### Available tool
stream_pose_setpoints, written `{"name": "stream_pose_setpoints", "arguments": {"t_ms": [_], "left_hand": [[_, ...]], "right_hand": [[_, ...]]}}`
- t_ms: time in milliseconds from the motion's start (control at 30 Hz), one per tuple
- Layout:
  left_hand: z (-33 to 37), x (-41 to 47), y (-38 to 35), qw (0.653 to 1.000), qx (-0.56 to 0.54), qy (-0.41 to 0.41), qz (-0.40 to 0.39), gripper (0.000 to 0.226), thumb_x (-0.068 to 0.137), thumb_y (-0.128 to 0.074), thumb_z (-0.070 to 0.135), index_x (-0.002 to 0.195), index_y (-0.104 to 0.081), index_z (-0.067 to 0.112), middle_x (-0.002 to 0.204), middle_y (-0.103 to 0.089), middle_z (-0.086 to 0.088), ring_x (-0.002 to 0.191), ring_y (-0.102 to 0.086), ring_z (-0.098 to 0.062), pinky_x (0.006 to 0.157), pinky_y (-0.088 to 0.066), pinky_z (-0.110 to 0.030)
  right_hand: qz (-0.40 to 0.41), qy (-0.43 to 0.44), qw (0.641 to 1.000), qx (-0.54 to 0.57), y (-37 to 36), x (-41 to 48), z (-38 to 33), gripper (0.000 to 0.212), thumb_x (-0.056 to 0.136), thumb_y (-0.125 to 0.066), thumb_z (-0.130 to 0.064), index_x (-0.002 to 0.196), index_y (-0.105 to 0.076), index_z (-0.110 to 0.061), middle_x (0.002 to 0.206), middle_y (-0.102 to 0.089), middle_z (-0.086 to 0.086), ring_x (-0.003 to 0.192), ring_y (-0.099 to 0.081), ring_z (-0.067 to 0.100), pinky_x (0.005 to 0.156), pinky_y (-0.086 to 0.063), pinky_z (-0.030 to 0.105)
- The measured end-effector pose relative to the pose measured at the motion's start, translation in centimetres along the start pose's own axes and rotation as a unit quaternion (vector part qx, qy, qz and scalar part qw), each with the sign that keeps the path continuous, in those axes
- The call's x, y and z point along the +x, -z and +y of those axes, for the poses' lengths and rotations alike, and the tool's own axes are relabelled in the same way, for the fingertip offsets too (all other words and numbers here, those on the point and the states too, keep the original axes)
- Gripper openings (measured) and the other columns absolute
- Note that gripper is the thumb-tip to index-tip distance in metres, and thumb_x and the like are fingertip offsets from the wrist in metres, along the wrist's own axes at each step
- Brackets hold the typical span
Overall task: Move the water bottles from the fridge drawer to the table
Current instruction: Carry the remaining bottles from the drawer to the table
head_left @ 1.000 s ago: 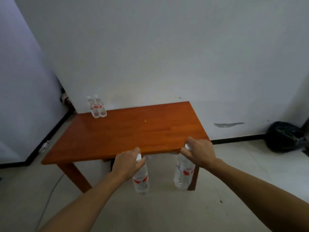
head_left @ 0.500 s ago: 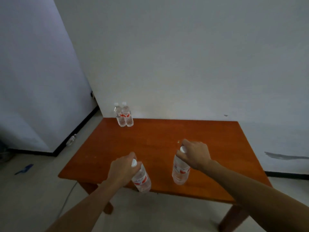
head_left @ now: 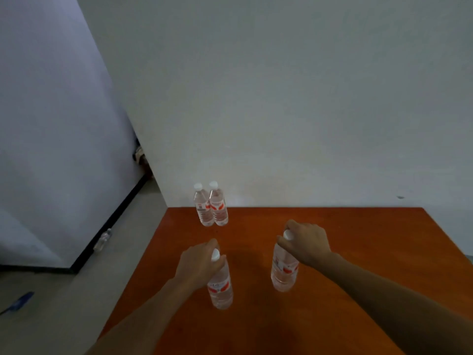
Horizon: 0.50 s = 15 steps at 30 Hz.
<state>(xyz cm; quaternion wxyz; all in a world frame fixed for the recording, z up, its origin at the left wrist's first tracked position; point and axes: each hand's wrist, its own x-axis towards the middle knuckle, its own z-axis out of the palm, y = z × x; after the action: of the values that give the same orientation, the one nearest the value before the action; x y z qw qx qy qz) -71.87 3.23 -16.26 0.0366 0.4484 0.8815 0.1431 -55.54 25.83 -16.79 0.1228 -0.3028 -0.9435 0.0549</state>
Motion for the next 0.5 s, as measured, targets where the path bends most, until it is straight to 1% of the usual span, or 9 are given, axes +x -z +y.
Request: {"name": "stream_pose_setpoints", "arguments": {"t_ms": [100,200,233,267,333,367,433,500], "left_hand": [[-3.4,4.1,1.0,0.999,-0.025,-0.017,-0.018,0.02,0.088,-0.056,0.047,0.089,-0.052,0.028,0.081,-0.059,0.01,0.072,-0.058,-0.005,0.059,-0.042,-0.016],[-6.1,7.6,1.2,0.998,-0.037,-0.033,-0.025,0.017,0.089,-0.055,0.046,0.089,-0.052,0.029,0.082,-0.059,0.01,0.071,-0.056,-0.006,0.056,-0.035,-0.015],[-6.9,8.8,1.2,0.998,-0.041,-0.033,-0.027,0.017,0.089,-0.055,0.045,0.092,-0.054,0.029,0.085,-0.06,0.01,0.072,-0.055,-0.006,0.056,-0.035,-0.014],[-7.6,9.9,1.1,0.998,-0.048,-0.032,-0.025,0.019,0.089,-0.056,0.044,0.098,-0.056,0.027,0.09,-0.062,0.008,0.075,-0.056,-0.008,0.059,-0.038,-0.015],[-8.8,12.4,0.8,0.998,-0.061,-0.024,-0.019,0.031,0.089,-0.058,0.042,0.112,-0.058,0.02,0.102,-0.067,0.001,0.084,-0.062,-0.015,0.069,-0.051,-0.025],[-9.3,13.5,0.6,0.997,-0.066,-0.02,-0.019,0.033,0.089,-0.058,0.041,0.114,-0.058,0.019,0.106,-0.067,-0.001,0.087,-0.063,-0.017,0.073,-0.052,-0.029],[-10.2,15.6,0.1,0.997,-0.067,-0.017,-0.028,0.03,0.089,-0.058,0.041,0.112,-0.059,0.021,0.104,-0.067,0.001,0.083,-0.061,-0.014,0.07,-0.048,-0.026],[-11.1,17.6,-0.7,0.997,-0.066,-0.02,-0.038,0.026,0.089,-0.057,0.042,0.107,-0.059,0.024,0.099,-0.065,0.006,0.081,-0.061,-0.011,0.066,-0.044,-0.022]], "right_hand": [[-0.006,-0.039,0.999,0.01,-1.4,3.6,-2.1,0.045,0.089,-0.046,-0.063,0.103,-0.059,-0.023,0.081,-0.065,-0.007,0.065,-0.06,0.007,0.06,-0.053,0.023],[-0.012,-0.052,0.998,0.013,-2.5,7.1,-3.7,0.047,0.088,-0.048,-0.064,0.106,-0.059,-0.022,0.085,-0.065,-0.007,0.066,-0.056,0.007,0.054,-0.042,0.018],[-0.014,-0.054,0.998,0.013,-2.9,8.5,-4.2,0.047,0.089,-0.048,-0.064,0.107,-0.059,-0.021,0.086,-0.065,-0.006,0.066,-0.056,0.008,0.054,-0.039,0.018],[-0.013,-0.058,0.998,0.017,-3.3,9.8,-4.7,0.048,0.089,-0.048,-0.063,0.108,-0.06,-0.021,0.087,-0.066,-0.005,0.067,-0.056,0.008,0.055,-0.04,0.019],[-0.012,-0.067,0.997,0.022,-4.3,12.7,-5.6,0.048,0.088,-0.048,-0.063,0.108,-0.06,-0.021,0.088,-0.068,-0.004,0.071,-0.058,0.011,0.061,-0.046,0.023],[-0.013,-0.07,0.997,0.025,-4.8,14.2,-5.9,0.049,0.088,-0.048,-0.063,0.109,-0.061,-0.021,0.089,-0.068,-0.003,0.072,-0.06,0.012,0.064,-0.048,0.024],[-0.021,-0.074,0.997,0.032,-6.3,17.0,-6.6,0.05,0.087,-0.047,-0.063,0.11,-0.061,-0.021,0.09,-0.069,-0.002,0.076,-0.062,0.014,0.069,-0.051,0.027],[-0.029,-0.073,0.996,0.039,-7.6,19.6,-7.0,0.048,0.087,-0.047,-0.061,0.109,-0.062,-0.021,0.09,-0.069,-0.001,0.077,-0.062,0.015,0.069,-0.05,0.027]]}}
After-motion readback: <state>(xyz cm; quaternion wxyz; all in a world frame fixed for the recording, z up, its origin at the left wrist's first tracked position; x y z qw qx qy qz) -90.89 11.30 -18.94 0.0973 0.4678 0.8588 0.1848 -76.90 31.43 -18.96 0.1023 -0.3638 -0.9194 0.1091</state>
